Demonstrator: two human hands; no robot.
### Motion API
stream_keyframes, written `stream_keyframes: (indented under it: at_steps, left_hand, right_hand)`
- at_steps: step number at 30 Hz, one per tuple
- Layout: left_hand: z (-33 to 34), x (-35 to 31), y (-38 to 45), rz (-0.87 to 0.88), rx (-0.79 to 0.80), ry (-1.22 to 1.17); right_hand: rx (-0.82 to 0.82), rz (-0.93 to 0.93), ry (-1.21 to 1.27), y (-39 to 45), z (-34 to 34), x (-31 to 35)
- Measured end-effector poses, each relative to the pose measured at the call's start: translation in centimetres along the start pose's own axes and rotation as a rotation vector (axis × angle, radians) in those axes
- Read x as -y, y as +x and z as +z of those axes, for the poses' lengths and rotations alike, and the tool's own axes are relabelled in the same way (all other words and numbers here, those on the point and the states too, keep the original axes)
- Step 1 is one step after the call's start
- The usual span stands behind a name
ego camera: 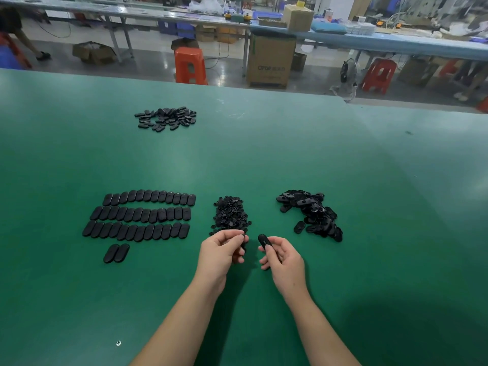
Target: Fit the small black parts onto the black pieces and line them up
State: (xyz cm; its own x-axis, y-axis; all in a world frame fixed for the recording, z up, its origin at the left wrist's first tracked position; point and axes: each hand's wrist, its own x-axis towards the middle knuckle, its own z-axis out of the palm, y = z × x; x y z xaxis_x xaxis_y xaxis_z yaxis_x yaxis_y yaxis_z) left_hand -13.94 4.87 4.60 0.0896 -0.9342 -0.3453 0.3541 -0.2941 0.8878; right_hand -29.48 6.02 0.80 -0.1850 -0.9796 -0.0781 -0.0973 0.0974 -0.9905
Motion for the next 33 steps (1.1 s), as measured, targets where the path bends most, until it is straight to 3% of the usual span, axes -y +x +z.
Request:
stream_keyframes:
  at_steps: [16, 21, 27, 33]
  left_hand:
    - [0.4, 0.4, 0.6, 0.091, 0.035, 0.251]
    - [1.0, 0.3, 0.8, 0.240, -0.006, 0.608]
    - [2.6, -0.2, 0.9, 0.266, 0.063, 0.750]
    - [3.5, 0.0, 0.8, 0.335, 0.022, 0.972]
  right_hand:
    - [0.001, -0.012, -0.025, 0.0, 0.0, 0.1]
    - [-0.009, -0.007, -0.006, 0.0, -0.1, 0.2]
    - [-0.005, -0.008, -0.041, 0.0, -0.1, 0.1]
    - [0.001, -0.003, -0.044, 0.1, -0.1, -0.1]
